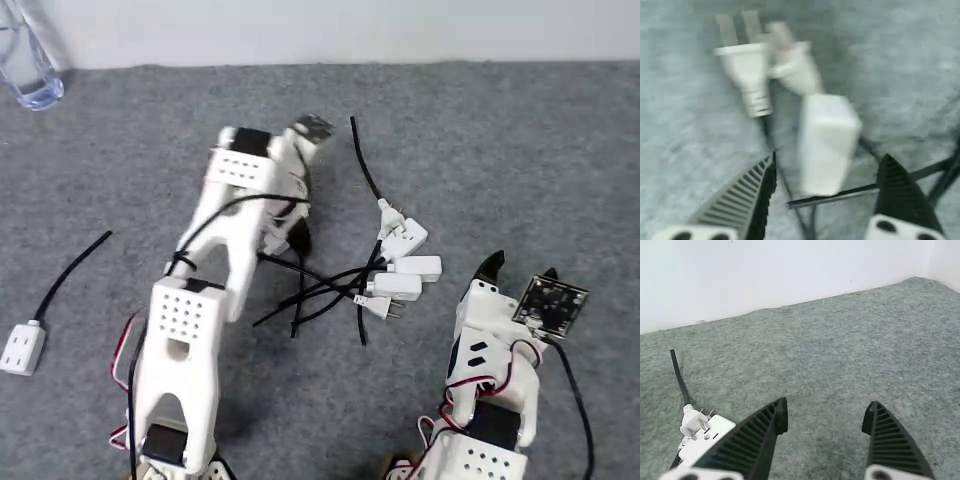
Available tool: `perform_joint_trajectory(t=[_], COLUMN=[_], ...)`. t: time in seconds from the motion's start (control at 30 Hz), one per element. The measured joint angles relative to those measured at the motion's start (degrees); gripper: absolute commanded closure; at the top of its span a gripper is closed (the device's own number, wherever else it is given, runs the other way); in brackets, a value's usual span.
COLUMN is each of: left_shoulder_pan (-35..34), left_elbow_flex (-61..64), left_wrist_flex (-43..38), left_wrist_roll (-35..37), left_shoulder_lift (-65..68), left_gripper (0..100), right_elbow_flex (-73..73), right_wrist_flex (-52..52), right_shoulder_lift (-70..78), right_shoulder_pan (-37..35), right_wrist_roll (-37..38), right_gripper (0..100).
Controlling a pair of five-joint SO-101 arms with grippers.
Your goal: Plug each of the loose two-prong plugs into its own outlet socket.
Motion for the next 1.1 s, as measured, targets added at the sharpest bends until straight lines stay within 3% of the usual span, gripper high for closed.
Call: perform_joint_trajectory(t=[0.27, 0.67, 0.87, 1.0, 1.1], left_shoulder_pan=[-8.3, -3.7, -4.4, -4.4, -4.4], left_elbow_flex=[-3.6, -0.3, 4.7, 5.1, 5.1], left_wrist_flex=[0.0, 0.0, -7.2, -8.4, -8.4], left_wrist_roll=[0.4, 0.1, 0.2, 0.1, 0.1], left_shoulder_lift=[0.0, 0.4, 1.4, 2.5, 2.5], left_gripper=[69, 69, 70, 79, 91], right_elbow_flex=[0.0, 0.0, 0.0, 0.0, 0.0], right_wrist_flex=[0.0, 0.0, 0.0, 0.0, 0.0], right_shoulder_lift=[0.0, 0.0, 0.0, 0.0, 0.0], right_shoulder_pan=[0.0, 0.0, 0.0, 0.0, 0.0], right_wrist_roll=[0.0, 0.0, 0.0, 0.0, 0.0], right_gripper=[74.6, 74.6, 74.6, 74.6, 74.6])
